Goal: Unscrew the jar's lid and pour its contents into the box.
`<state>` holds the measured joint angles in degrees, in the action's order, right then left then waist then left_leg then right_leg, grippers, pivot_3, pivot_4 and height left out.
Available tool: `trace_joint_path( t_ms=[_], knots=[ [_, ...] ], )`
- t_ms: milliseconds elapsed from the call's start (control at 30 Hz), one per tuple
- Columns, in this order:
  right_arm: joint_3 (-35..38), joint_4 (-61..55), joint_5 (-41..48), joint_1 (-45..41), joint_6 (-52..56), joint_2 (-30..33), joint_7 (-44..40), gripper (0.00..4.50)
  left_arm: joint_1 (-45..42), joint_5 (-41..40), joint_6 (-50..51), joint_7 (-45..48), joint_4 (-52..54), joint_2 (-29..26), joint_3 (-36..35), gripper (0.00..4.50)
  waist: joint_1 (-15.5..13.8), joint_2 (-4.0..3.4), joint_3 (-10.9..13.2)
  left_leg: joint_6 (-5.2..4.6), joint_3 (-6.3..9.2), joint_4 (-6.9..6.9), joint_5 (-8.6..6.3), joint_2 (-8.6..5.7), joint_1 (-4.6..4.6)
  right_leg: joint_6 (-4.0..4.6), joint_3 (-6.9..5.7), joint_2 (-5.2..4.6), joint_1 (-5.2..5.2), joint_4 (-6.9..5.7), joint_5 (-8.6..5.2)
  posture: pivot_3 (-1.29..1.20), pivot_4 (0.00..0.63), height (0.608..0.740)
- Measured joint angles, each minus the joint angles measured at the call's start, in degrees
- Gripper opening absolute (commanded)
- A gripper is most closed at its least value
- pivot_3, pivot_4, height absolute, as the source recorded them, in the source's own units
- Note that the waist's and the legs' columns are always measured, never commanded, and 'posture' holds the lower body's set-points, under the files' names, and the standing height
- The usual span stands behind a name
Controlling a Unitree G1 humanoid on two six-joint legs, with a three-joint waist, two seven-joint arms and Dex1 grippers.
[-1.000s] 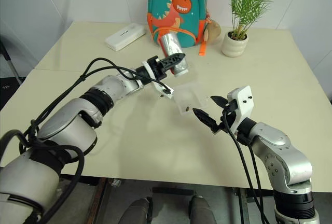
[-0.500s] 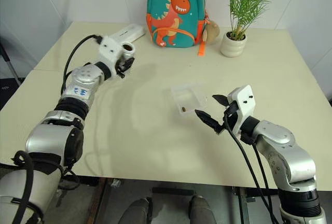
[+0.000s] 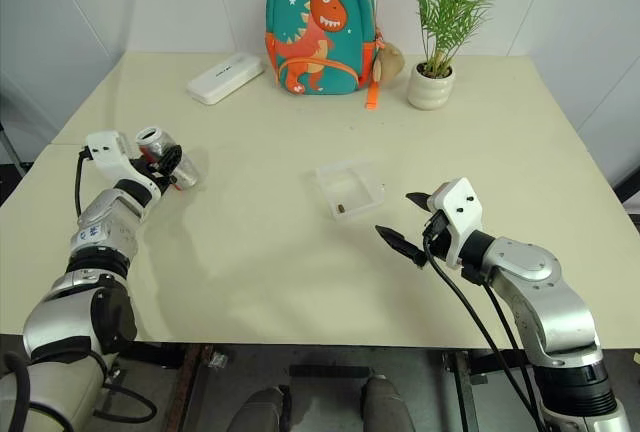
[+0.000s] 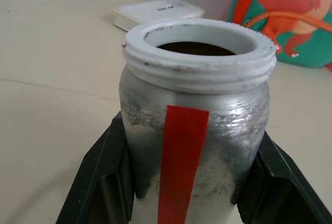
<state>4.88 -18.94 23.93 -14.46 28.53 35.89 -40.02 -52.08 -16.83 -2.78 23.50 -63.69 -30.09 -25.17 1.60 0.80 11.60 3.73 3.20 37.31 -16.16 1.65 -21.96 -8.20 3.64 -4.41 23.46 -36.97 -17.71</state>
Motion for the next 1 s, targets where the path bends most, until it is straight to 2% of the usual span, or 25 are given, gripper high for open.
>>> trace_joint_path(
  t_ms=[167, 200, 433, 633, 733, 833, 933, 1000],
  knots=[
    [-0.07, 1.16, -0.51, -0.15, -0.08, -0.01, -0.59, 4.50, 3.25, -0.14, 0.80, 1.16, 0.16, 0.16, 0.65, 4.41, -0.05, 0.04, 0.02, 0.03, 0.06, -0.05, 0.16, 0.00, 0.02, 0.05, -0.02, 0.01, -0.01, -0.02, 0.12, 0.00, 0.150, 0.740],
    [-0.13, 1.23, -0.56, -0.34, -0.08, -0.03, -0.66, 4.50, 3.28, 0.07, 0.80, 1.22, 0.43, 0.16, 1.10, 4.46, -0.06, 0.04, 0.02, 0.03, 0.06, -0.05, 0.18, 0.00, 0.00, 0.05, -0.02, 0.01, 0.00, -0.02, 0.14, 0.00, 0.150, 0.740],
    [-0.67, 1.24, -0.56, -1.13, -0.52, -0.80, -1.08, 4.50, 4.35, 1.40, 1.09, 1.66, 5.39, -0.29, 3.62, 4.46, 0.04, 0.06, 0.00, 0.04, 0.06, -0.11, 0.20, 0.00, 0.00, 0.06, -0.02, 0.01, 0.00, 0.04, 0.17, 0.00, 0.150, 0.740],
    [-0.92, 1.29, -0.42, -1.13, -0.53, -0.91, -1.55, 4.50, 10.79, 1.86, 4.42, 1.72, 14.28, -1.62, 4.93, 4.46, 0.15, 0.06, 0.00, 0.04, 0.07, -0.18, 0.20, 0.01, 0.00, 0.07, -0.02, 0.01, 0.04, 0.06, 0.17, 0.00, 0.150, 0.740],
    [-0.95, 1.27, -0.30, -1.10, -0.56, -0.83, -2.51, 4.50, 17.04, 1.10, 8.61, 2.54, 23.86, -3.22, 4.81, 4.46, 0.12, 0.06, 0.00, 0.04, 0.07, -0.18, 0.19, 0.02, -0.01, 0.07, -0.01, 0.00, 0.03, 0.08, 0.17, 0.00, 0.150, 0.740],
    [-0.76, 1.33, 0.16, -1.18, -0.58, -0.07, -4.11, 4.50, 27.02, 0.00, 14.07, 4.80, 36.74, -5.64, 4.82, 4.46, 0.32, 0.06, 0.00, 0.03, 0.05, -0.23, 0.19, 0.04, -0.01, 0.09, 0.02, 0.00, 0.04, 0.10, 0.16, 0.00, 0.150, 0.740],
    [-0.29, 1.48, 0.60, -2.14, -0.66, 1.87, -6.64, 4.50, 37.09, -1.15, 17.56, 10.88, 48.56, -9.91, 5.10, 4.46, 0.10, 0.08, 0.02, 0.04, 0.07, -0.22, 0.19, 0.06, -0.01, 0.14, 0.00, 0.01, 0.05, 0.10, 0.14, 0.00, 0.150, 0.740],
    [0.09, 1.67, 0.72, -2.34, -1.88, 3.57, -8.98, 4.50, 40.94, -1.10, 15.57, 16.47, 54.38, -14.11, 5.42, 4.46, -0.10, 0.09, 0.02, 0.04, 0.09, -0.24, 0.19, 0.06, 0.00, 0.25, -0.05, 0.01, 0.03, 0.14, 0.15, 0.00, 0.150, 0.740]
  ],
)
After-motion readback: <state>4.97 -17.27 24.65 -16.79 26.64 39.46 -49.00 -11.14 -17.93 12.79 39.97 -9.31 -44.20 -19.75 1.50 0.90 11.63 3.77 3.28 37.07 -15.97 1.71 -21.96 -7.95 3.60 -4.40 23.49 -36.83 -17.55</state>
